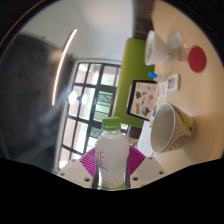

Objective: Pour water

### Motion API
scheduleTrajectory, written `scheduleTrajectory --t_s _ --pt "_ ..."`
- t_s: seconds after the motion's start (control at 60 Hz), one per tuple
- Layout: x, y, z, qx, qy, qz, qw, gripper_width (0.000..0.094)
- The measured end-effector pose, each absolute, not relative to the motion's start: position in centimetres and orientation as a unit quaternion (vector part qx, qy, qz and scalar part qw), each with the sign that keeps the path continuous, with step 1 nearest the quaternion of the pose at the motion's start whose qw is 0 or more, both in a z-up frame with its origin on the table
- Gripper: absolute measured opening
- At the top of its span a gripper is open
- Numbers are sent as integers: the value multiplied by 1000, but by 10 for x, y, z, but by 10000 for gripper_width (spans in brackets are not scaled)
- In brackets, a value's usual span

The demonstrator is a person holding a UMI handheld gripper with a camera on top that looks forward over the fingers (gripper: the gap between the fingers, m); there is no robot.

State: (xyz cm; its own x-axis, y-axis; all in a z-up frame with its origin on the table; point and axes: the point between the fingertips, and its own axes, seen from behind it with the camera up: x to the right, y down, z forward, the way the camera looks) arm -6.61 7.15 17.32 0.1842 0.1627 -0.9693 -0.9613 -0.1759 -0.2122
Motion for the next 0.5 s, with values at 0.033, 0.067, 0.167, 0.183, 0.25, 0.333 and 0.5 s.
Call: scheduleTrajectory --t_s 0.033,0.067,0.167,0.183,0.25,0.333,0.5 --pt "-60 75 170 -531 392 563 498 359" --pt "-57 78 165 -508 417 593 465 360" --pt "-64 80 167 -442 465 675 365 361" --pt "-65 80 167 -433 469 686 350 361" --pt "-70 71 169 -402 489 713 303 364" --pt "-72 72 169 -373 504 734 259 363" --pt "-78 60 166 -361 519 742 224 360"
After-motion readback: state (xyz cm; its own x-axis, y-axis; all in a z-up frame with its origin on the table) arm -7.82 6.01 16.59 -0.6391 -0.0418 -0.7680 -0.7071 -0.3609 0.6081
